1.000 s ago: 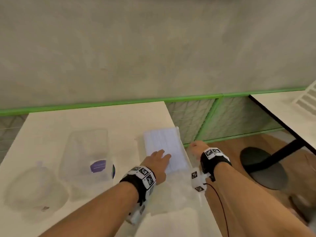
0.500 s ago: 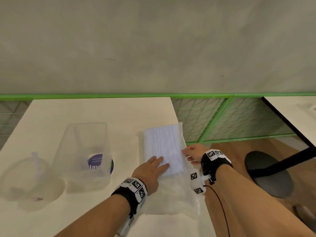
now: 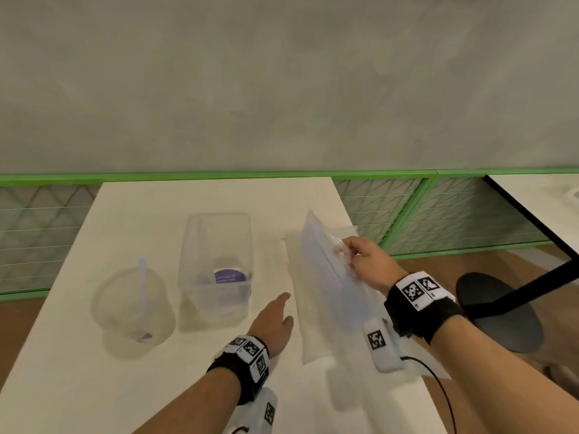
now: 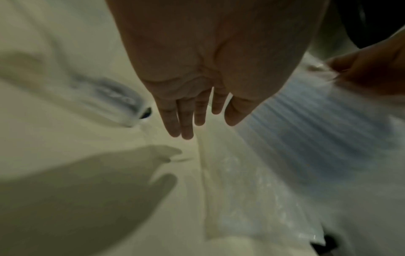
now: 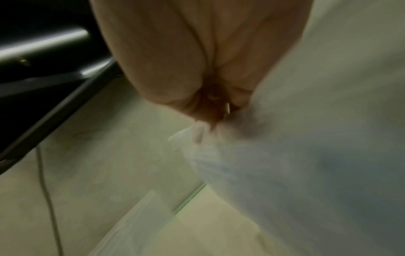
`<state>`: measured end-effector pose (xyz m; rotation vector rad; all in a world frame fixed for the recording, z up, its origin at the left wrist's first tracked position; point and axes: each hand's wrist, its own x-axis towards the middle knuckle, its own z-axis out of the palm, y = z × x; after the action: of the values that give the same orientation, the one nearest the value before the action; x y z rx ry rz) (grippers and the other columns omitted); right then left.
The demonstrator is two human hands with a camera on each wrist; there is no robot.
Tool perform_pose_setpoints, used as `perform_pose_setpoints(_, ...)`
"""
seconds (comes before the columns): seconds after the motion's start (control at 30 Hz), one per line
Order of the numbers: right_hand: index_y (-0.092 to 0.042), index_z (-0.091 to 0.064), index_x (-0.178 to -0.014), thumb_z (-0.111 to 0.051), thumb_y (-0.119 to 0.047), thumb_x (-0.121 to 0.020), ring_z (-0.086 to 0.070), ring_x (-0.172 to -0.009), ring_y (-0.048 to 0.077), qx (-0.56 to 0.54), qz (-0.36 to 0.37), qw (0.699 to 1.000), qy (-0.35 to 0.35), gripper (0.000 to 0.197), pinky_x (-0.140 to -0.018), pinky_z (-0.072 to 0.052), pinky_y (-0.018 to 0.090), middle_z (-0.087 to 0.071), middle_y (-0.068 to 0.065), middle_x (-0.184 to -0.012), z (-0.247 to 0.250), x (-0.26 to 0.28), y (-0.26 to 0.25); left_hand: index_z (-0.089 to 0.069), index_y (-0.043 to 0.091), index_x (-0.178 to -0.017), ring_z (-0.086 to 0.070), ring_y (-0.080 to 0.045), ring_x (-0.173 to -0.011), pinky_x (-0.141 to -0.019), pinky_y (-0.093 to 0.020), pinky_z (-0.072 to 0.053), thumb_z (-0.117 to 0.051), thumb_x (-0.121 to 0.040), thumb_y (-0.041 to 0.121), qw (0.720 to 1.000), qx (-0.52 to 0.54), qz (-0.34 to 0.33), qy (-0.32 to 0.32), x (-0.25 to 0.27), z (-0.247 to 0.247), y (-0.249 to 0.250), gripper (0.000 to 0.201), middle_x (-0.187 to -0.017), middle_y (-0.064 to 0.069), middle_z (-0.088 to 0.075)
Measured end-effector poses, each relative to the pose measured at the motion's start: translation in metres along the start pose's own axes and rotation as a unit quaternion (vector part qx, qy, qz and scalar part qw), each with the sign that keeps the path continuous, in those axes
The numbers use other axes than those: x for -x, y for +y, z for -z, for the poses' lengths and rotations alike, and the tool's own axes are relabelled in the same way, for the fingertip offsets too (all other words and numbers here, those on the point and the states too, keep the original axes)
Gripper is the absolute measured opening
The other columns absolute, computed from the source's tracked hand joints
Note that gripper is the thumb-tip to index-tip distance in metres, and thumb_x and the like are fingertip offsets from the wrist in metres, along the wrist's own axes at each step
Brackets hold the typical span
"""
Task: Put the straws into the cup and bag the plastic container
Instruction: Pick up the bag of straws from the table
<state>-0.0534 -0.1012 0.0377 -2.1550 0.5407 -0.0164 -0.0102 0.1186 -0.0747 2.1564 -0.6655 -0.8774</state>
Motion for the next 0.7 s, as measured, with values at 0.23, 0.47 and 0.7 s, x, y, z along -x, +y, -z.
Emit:
perform_pose_setpoints(0.23, -0.026, -0.072, -0.082, -0.073, -0.031, -0.084, -0.058, -0.069, 0.004, 0.023, 0.041, 0.998, -0.03, 0.006, -0.071, -0.043, 0.026, -0.067, -0.009, -0.072, -0.027, 0.086, -0.041, -0.01, 0.031, -0.154, -0.048, -0.021, -0.131, -0.112, -0.034, -0.035, -0.044, -0.101, 0.02, 0.992, 0.119, -0.026, 0.021, 0.066, 0.01, -0.057, 0.064, -0.147, 0.003, -0.039)
perform_pose_setpoints(0.47, -0.019, -0.074, -0.078, -0.073, -0.021, -0.086, -0.062, -0.073, 0.007, -0.084, 0.068, 0.991, -0.073, 0.009, -0.069, -0.045, 0.02, -0.069, -0.005, -0.075, -0.078, 0.117, -0.067, -0.057, 0.027, -0.129, -0.073, -0.02, -0.091, -0.085, -0.031, -0.056, -0.055, -0.095, 0.0, 0.938, 0.339, -0.043, 0.056, 0.138, 0.052, -0.082, 0.043, -0.107, -0.002, -0.072)
perform_pose_setpoints(0.7, -0.022, -0.067, -0.085, -0.068, -0.015, -0.091, -0.058, -0.079, 0.01, -0.068, 0.104, 0.984, -0.129, 0.01, -0.081, -0.047, 0.034, -0.065, -0.009, -0.08, -0.147, 0.105, -0.074, -0.07, 0.023, -0.108, -0.073, -0.019, -0.086, -0.078, -0.023, -0.056, -0.057, -0.093, 0.0, 0.926, 0.357, -0.033, 0.117, 0.192, 0.109, -0.126, 0.03, -0.093, -0.007, -0.076)
